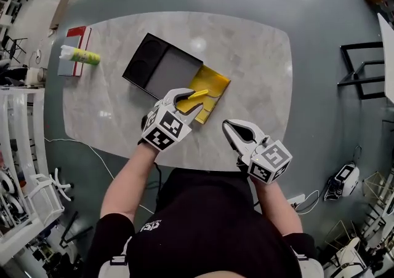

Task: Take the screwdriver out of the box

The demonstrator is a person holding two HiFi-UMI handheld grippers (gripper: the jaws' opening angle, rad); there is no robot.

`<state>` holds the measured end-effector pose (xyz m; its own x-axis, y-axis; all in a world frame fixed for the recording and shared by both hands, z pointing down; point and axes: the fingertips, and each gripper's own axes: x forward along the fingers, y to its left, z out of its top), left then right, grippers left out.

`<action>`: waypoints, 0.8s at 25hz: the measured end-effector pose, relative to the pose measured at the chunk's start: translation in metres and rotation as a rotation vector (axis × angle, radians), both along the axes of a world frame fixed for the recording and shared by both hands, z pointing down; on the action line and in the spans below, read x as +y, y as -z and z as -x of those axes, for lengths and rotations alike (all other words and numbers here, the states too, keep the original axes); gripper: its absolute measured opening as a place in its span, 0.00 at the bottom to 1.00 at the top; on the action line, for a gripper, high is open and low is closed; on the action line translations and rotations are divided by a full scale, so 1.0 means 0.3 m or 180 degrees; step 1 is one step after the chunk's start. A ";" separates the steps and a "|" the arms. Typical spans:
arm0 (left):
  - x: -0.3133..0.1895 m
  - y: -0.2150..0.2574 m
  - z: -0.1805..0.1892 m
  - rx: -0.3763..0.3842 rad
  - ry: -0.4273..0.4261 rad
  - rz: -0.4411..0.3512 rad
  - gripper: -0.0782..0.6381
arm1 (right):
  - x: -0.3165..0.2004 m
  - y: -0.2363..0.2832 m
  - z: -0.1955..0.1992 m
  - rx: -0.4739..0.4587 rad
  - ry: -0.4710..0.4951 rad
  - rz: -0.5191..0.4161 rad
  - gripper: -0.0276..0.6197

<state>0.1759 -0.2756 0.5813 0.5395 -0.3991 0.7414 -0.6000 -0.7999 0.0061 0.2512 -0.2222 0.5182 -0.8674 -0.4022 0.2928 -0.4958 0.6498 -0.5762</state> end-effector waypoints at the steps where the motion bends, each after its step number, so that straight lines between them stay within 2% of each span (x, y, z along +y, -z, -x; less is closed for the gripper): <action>1: -0.001 -0.029 0.001 -0.0061 -0.0027 0.0025 0.33 | 0.008 -0.010 0.008 -0.0014 0.0017 0.0025 0.06; 11: -0.004 -0.247 -0.019 -0.0421 -0.0297 0.0223 0.35 | 0.096 -0.138 0.022 -0.0013 0.0056 0.0293 0.06; 20: -0.018 -0.393 -0.011 -0.0821 -0.0404 0.0371 0.35 | 0.099 -0.171 -0.009 0.0011 -0.0057 0.0337 0.06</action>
<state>0.1791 -0.2810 0.6990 0.3676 -0.2447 0.8972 -0.4890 -0.8715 -0.0373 0.2540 -0.1924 0.5694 -0.8593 -0.3844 0.3375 -0.5089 0.5764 -0.6393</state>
